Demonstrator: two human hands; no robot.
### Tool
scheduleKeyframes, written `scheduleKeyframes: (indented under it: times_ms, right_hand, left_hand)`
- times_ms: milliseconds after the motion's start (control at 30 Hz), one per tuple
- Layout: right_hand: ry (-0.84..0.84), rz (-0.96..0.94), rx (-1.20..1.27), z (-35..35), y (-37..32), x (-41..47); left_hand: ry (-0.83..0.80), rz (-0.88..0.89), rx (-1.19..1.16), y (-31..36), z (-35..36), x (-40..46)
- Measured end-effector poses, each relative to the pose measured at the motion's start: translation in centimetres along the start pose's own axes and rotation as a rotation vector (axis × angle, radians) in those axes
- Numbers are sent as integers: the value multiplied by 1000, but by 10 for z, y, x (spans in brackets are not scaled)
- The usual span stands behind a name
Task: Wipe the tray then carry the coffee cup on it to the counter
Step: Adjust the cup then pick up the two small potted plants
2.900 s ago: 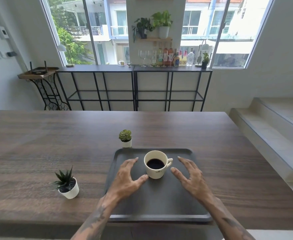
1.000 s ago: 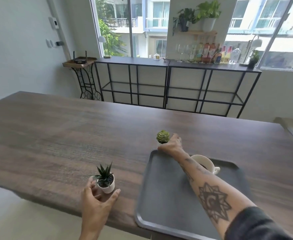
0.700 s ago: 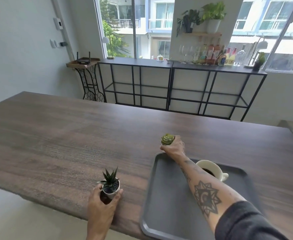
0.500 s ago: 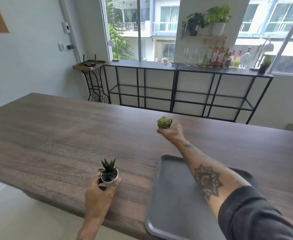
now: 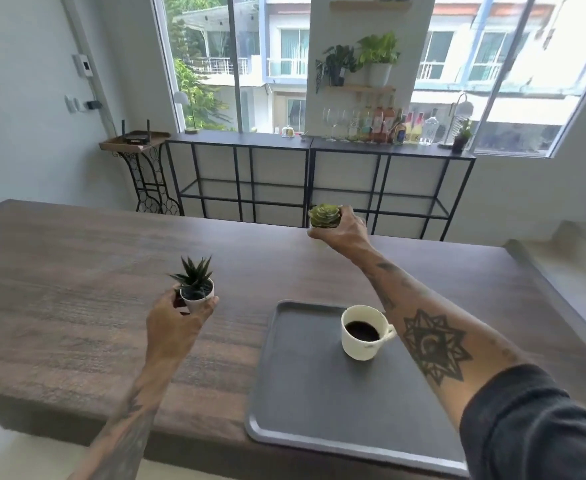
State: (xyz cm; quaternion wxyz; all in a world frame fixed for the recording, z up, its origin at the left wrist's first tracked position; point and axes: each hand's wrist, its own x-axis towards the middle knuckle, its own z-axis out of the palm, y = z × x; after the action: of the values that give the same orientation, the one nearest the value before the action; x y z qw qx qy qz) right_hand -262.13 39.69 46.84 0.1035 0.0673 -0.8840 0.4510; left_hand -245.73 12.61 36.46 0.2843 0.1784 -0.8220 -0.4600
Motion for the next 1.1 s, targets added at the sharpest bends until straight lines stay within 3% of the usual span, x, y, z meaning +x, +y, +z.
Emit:
scheduleKeyframes:
  times_ms: [333,500,667,900,1100]
  right_hand:
    - [355,199,-136,-272,115,-51]
    - [414,274,-195,-347,174,-102]
    - [390,362,-139,-353,231,-152]
    - [234,434,-149,-297,308,-215]
    - [226,435,-118,-278,343,-234]
  left_hand:
    - [-282,275,-85,190,161,-9]
    - [-453,314,-94,258,247,-69]
    - [-637,235,-83,263,322,-150]
    - [-900,138,54,235,373,-254]
    - [-864,104,20,235,372,-277]
